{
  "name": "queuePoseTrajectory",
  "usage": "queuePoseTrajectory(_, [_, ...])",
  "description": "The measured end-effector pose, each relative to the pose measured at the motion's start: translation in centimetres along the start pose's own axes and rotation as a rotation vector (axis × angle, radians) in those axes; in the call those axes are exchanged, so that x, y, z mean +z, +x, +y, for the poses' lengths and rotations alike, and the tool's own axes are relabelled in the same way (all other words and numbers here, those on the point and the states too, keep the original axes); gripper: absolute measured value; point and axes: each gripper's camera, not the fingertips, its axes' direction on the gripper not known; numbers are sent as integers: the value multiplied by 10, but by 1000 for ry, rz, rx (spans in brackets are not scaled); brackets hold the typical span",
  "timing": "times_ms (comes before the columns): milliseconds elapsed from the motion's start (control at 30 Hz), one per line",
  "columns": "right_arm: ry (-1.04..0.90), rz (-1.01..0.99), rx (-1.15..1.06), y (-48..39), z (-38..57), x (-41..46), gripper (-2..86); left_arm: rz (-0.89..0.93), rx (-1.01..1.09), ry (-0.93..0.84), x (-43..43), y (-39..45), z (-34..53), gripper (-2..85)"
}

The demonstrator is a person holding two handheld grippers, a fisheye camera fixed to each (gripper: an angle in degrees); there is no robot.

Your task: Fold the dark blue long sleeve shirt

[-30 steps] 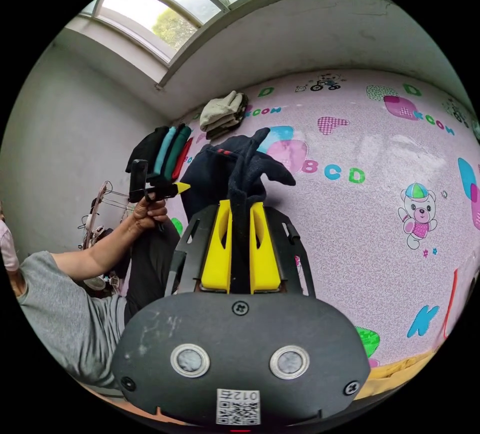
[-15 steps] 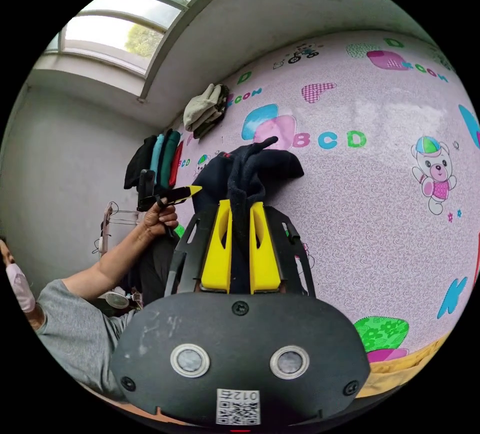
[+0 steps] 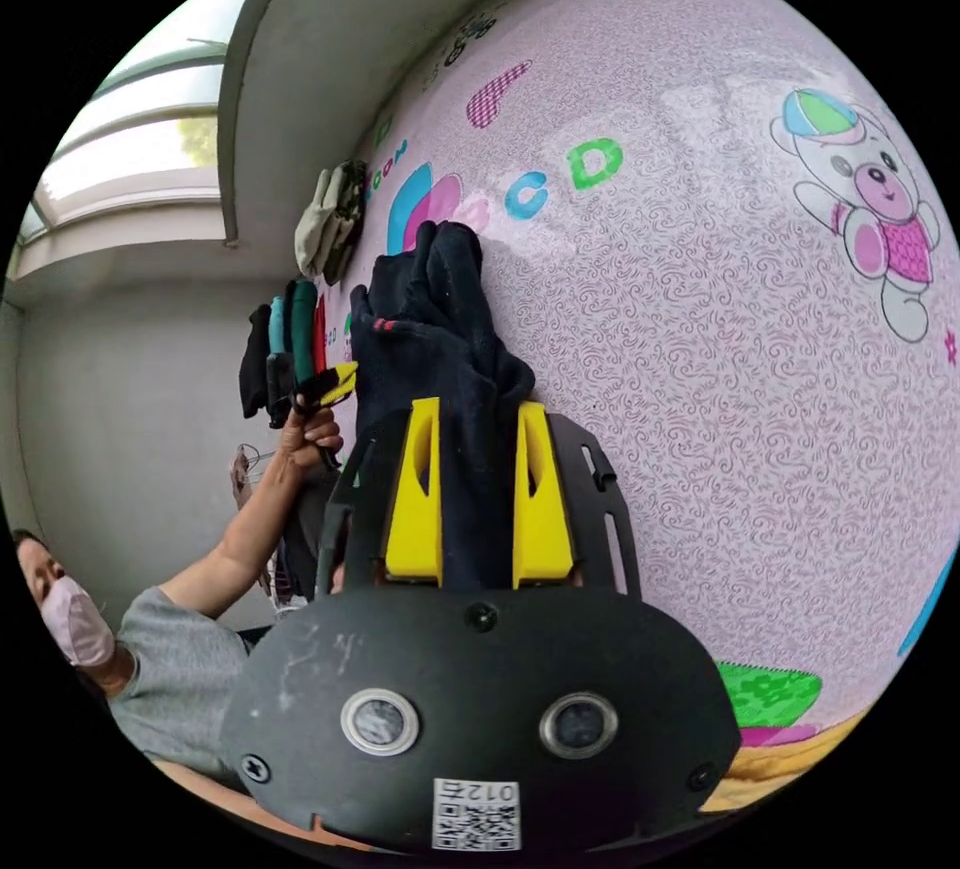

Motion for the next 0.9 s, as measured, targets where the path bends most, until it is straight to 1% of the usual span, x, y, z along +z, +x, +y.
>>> queuePoseTrajectory(33, [-18, 14, -13, 2, -5, -1, 109, 22, -13, 24, -2, 0, -3, 91])
queuePoseTrajectory(100, [-35, 0, -45, 3, -10, -4, 102, 37, -15, 11, 1, 3, -7, 90])
queuePoseTrajectory(233, [-73, -104, -67, 10, -14, -10, 71, 27, 23, 13, 6, 19, -11, 73])
queuePoseTrajectory(367, [4, -148, -52, 14, 3, -34, 60, -24, 95, -1, 12, 51, -16, 57])
queuePoseTrajectory(500, [56, -121, -21, 24, 26, -71, 57, -65, 190, -43, 46, 110, -34, 47])
queuePoseTrajectory(567, [96, -88, 28, 36, 44, -100, 57, -122, 233, -57, 64, 145, -37, 41])
queuePoseTrajectory(600, [110, -82, 44, 39, 48, -107, 57, -179, 264, -45, 72, 170, -35, 36])
queuePoseTrajectory(633, [144, -64, 83, 46, 57, -122, 58, -224, 300, -15, 75, 194, -29, 31])
queuePoseTrajectory(700, [204, -48, 154, 57, 72, -143, 59, -237, 382, 10, 76, 229, -15, 26])
queuePoseTrajectory(767, [279, -65, 199, 67, 92, -165, 66, -235, 477, -15, 77, 261, 5, 24])
queuePoseTrajectory(900, [312, -108, 260, 70, 130, -184, 83, -301, 656, -91, 79, 314, 83, 27])
